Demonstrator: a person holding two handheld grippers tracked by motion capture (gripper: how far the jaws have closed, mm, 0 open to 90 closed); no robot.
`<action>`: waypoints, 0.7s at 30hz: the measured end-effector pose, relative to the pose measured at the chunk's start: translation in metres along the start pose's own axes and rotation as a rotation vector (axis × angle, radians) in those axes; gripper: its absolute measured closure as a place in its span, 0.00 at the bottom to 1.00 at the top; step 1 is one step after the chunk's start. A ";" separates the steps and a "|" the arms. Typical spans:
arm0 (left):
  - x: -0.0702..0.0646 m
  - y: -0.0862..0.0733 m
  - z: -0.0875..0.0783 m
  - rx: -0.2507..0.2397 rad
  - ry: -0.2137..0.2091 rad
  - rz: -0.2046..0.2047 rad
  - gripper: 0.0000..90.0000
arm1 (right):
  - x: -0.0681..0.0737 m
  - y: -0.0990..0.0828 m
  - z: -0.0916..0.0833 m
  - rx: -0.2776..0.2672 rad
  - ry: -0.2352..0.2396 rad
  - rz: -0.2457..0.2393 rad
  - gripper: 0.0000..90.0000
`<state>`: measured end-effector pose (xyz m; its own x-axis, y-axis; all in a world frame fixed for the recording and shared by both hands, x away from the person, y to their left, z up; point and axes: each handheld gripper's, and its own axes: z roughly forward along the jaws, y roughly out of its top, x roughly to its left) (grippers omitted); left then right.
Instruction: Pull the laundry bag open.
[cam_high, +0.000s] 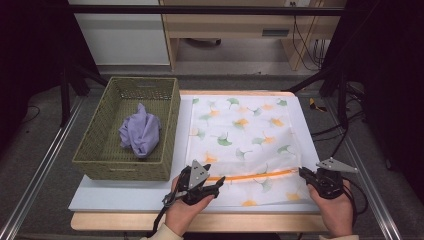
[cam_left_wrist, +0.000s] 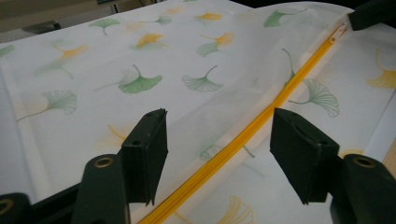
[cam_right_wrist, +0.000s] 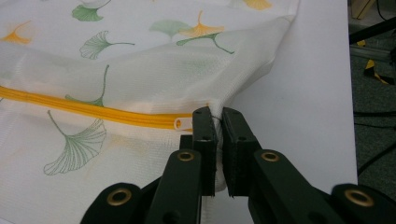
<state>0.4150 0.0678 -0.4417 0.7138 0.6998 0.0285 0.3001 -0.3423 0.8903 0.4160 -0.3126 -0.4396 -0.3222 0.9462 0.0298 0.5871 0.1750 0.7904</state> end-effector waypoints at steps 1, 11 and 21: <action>-0.003 0.001 0.003 0.000 -0.007 0.005 0.43 | 0.000 0.000 0.000 0.000 0.002 -0.002 0.94; -0.033 0.030 0.034 -0.012 -0.141 0.054 0.52 | -0.003 -0.002 0.004 0.011 -0.005 0.005 0.94; -0.061 0.049 0.068 -0.004 -0.220 0.094 0.57 | -0.001 -0.001 0.004 0.006 0.005 0.008 0.94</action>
<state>0.4292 -0.0350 -0.4307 0.8594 0.5113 0.0117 0.2236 -0.3963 0.8905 0.4188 -0.3127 -0.4425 -0.3216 0.9461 0.0389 0.5941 0.1696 0.7863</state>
